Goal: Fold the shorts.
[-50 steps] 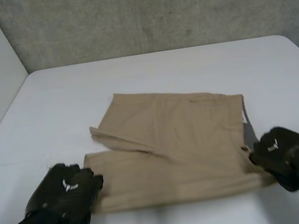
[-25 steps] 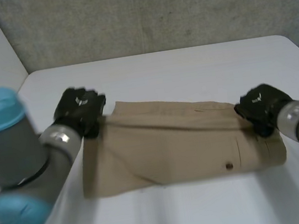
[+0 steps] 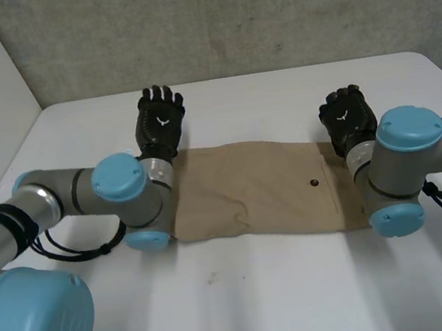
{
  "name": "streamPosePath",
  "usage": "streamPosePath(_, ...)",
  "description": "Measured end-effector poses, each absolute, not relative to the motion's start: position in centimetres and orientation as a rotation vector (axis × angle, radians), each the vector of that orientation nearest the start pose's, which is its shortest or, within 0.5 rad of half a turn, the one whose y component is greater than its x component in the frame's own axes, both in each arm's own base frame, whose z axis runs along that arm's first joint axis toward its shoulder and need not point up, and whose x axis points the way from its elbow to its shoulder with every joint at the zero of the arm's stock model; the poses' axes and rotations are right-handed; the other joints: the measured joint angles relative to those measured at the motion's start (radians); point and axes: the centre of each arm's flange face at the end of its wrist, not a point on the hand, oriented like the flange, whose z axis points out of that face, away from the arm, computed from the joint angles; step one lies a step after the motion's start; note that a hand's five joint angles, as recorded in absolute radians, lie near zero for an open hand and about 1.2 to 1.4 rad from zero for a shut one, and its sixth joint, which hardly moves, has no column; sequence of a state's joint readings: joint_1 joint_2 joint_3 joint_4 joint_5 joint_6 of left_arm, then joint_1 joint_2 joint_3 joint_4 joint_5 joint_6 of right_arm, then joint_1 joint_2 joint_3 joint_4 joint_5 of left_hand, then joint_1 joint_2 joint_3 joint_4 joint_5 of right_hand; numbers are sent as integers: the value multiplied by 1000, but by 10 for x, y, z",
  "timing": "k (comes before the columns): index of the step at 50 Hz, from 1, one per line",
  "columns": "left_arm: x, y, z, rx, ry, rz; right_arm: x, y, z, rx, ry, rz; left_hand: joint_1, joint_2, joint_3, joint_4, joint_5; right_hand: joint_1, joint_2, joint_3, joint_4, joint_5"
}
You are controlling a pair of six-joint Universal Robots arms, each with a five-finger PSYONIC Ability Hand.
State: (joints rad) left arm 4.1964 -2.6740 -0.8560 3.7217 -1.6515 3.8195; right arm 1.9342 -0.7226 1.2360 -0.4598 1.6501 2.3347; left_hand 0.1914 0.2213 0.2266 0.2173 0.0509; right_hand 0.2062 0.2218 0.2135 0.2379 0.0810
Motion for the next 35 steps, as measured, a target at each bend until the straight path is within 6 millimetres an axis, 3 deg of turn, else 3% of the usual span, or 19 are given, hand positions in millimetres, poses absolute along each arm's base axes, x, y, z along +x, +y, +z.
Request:
streamPosePath(7,-369,-364,141,969,1556,-2360,266,-365,162,-1117,2221,-2350,0,-16,-9,-10,-4,0,0,0,0,-4)
streamPosePath(9,-362,-349,159,963,1560,-2368,258,-347,180,-1024,2246,-2271,0,-17,-9,-10,-4,0,0,0,0,-4)
streamPosePath(12,-351,-331,175,967,1596,-2355,247,-330,185,-969,2301,-2133,0,-17,-9,-10,-4,0,0,0,0,-4)
streamPosePath(19,-319,-283,182,975,1853,-2291,219,-295,159,-884,2459,-1693,0,-18,-9,-10,-4,6,25,29,9,6)
streamPosePath(23,-307,-263,174,961,2018,-2242,211,-288,145,-851,2488,-1593,0,-18,-9,-10,-4,90,125,136,109,90)
streamPosePath(26,-302,-256,170,955,2078,-2217,208,-289,137,-840,2497,-1583,0,-18,-9,-10,-4,165,206,209,185,155)
streamPosePath(27,-300,-253,167,953,2103,-2202,206,-293,134,-833,2502,-1594,0,-18,-9,-10,-4,404,499,503,477,435)
streamPosePath(29,-299,-252,166,950,2120,-2191,202,-298,130,-821,2513,-1618,0,-18,-9,-10,-4,522,705,683,659,597)
streamPosePath(31,-297,-251,165,944,2128,-2180,196,-304,129,-804,2530,-1651,0,-18,-9,-10,-4,522,705,683,659,597)
streamPosePath(32,-296,-251,165,942,2129,-2179,193,-308,129,-794,2540,-1670,0,-18,-9,-10,-4,663,952,941,933,807)
streamPosePath(35,-293,-253,168,925,2120,-2182,181,-319,133,-780,2571,-1753,0,-18,-9,-10,-4,673,956,952,949,815)
